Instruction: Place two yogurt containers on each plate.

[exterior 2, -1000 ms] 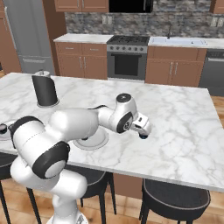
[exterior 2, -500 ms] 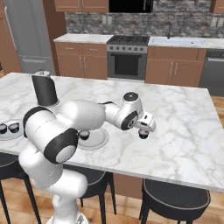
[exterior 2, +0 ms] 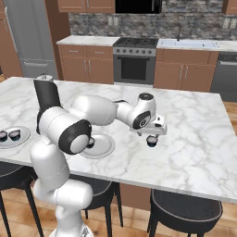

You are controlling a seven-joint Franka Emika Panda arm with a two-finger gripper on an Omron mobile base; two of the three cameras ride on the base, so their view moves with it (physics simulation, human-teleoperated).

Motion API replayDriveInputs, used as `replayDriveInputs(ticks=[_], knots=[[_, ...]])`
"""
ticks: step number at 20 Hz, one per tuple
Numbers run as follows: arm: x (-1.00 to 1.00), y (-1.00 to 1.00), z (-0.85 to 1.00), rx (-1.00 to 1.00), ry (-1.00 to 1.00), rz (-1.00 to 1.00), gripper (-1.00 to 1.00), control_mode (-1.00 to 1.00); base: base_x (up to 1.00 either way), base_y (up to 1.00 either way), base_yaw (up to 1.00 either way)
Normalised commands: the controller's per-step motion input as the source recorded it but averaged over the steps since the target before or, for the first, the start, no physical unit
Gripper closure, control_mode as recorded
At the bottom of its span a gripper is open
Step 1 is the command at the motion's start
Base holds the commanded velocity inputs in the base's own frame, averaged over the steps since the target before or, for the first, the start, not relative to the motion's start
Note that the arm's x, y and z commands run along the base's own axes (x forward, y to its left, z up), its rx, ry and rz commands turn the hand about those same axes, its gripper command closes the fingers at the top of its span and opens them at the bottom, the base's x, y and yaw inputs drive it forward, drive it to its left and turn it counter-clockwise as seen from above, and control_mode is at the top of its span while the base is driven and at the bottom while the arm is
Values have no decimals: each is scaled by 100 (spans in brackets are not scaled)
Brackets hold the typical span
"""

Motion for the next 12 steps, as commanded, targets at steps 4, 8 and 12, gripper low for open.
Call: replayDriveInputs(ticks=[4,8,12], knots=[[30,-2,-11,0,22,17,-100,-100,0,0,0],[22,-3,-17,0,17,12,-100,-100,0,0,0],[10,-13,-17,0,11,10,-100,-100,0,0,0]])
